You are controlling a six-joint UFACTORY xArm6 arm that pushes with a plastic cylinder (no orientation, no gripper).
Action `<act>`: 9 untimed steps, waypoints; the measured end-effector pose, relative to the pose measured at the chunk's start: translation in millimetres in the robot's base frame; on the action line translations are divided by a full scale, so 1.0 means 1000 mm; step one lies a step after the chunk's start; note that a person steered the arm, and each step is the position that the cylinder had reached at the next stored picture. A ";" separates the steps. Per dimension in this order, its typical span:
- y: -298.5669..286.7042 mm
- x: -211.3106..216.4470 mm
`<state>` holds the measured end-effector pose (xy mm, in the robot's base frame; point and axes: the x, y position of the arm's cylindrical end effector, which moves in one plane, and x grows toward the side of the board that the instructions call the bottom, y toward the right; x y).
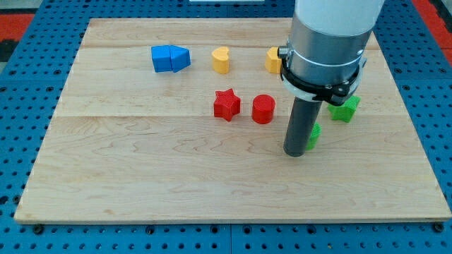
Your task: Move the green circle towards the up
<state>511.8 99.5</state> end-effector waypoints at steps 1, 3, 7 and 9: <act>0.005 -0.003; 0.008 0.008; 0.051 0.009; 0.038 0.010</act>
<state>521.5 137.6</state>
